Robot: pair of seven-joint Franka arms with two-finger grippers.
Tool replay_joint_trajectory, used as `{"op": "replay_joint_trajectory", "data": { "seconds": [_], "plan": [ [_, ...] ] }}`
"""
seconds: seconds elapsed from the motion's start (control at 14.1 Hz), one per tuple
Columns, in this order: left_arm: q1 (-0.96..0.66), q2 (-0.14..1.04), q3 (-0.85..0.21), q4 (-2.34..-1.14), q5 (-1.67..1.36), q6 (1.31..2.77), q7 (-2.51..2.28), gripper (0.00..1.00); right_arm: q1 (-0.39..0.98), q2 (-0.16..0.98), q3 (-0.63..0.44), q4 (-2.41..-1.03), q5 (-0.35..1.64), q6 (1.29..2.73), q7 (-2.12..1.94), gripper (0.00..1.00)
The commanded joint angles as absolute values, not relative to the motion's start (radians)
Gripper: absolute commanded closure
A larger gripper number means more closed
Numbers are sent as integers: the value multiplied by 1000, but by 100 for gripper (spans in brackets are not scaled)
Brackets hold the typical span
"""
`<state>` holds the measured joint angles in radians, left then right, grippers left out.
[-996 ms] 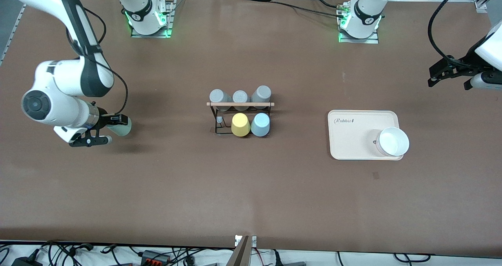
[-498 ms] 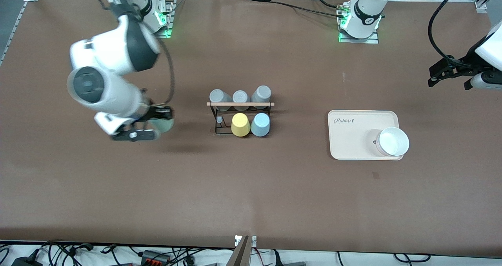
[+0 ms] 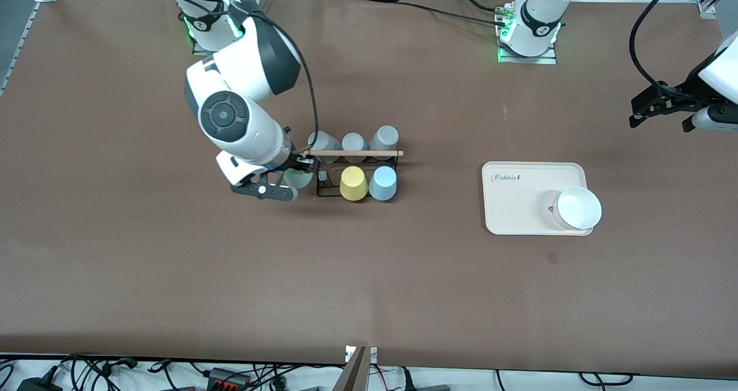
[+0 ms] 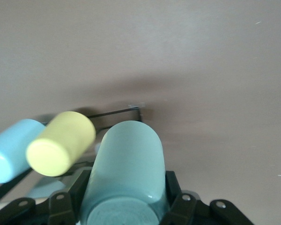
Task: Hang scattered cups on rack with three cups
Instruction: 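Lift and carry the light blue cup with the right gripper to the rack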
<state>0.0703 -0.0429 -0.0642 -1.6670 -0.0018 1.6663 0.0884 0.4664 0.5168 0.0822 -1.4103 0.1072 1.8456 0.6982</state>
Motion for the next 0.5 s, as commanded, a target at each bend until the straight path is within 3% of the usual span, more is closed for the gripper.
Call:
{"op": "replay_joint_trajectory", "data": {
  "seconds": [0.0,0.43],
  "plan": [
    [80,-64,-74,-1683,8,1664,92,0,486,554,75,-1373,136,1867,761,78],
    [80,-66,-74,-1683,8,1663,92,0,517,606,74,-1373,91,1898,775,78]
  ]
}}
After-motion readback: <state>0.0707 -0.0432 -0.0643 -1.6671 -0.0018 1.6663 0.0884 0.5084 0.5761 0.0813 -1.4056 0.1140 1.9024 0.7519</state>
